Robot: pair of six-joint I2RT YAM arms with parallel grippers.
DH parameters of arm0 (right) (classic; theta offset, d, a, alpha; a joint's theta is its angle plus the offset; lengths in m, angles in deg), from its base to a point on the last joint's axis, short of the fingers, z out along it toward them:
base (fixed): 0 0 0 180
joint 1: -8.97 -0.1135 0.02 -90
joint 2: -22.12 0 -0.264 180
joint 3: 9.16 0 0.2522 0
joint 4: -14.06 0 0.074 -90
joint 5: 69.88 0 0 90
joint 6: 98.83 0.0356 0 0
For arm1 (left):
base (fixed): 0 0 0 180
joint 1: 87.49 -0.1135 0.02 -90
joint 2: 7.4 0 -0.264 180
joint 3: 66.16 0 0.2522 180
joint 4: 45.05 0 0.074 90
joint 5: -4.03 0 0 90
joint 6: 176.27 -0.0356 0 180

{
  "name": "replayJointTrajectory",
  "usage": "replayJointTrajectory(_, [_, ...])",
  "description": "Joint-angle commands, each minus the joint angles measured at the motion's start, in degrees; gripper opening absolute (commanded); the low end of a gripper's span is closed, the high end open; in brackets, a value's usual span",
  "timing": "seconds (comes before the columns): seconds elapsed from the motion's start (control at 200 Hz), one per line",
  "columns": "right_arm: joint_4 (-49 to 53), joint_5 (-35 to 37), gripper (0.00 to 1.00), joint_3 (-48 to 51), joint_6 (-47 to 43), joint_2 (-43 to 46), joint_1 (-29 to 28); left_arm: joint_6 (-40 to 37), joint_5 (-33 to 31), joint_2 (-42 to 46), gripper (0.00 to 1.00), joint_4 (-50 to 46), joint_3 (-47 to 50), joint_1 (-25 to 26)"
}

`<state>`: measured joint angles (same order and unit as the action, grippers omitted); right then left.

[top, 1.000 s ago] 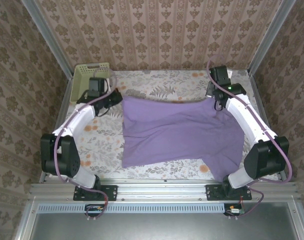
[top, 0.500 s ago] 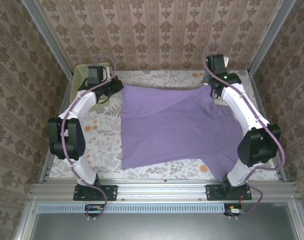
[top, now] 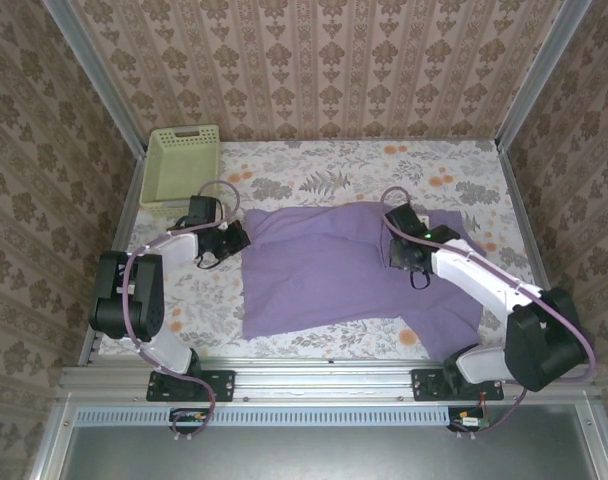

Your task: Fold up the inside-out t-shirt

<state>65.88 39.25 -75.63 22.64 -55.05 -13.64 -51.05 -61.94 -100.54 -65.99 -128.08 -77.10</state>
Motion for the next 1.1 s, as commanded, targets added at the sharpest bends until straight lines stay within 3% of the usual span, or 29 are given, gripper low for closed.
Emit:
replayJointTrajectory(0.0, [-0.4,-1.2,0.50,-5.0,-3.1,1.7,5.7,1.1,-0.3,2.2,0.00,3.5,0.6,0.3])
replayJointTrajectory(0.115, [-1.9,-4.7,0.50,-11.3,-5.6,-3.0,10.8,1.2,-0.8,2.9,0.00,3.3,0.2,0.9])
replayJointTrajectory(0.495, [0.7,-8.5,0.51,-31.1,-10.4,-23.7,9.1,0.8,-1.0,3.1,0.00,1.7,-1.6,1.8])
replayJointTrajectory(0.825, [3.8,-8.7,0.49,-35.4,-9.4,-30.3,8.6,0.6,-1.1,2.4,0.00,1.5,-1.9,2.3])
replayJointTrajectory(0.975, [5.2,-7.0,0.36,-34.7,-9.1,-30.9,8.6,0.6,-1.5,2.4,0.00,1.1,-2.1,2.3])
replayJointTrajectory(1.095, [5.7,-6.0,0.35,-33.2,-8.8,-29.0,8.6,0.3,-1.8,2.4,0.00,0.4,-2.6,2.3])
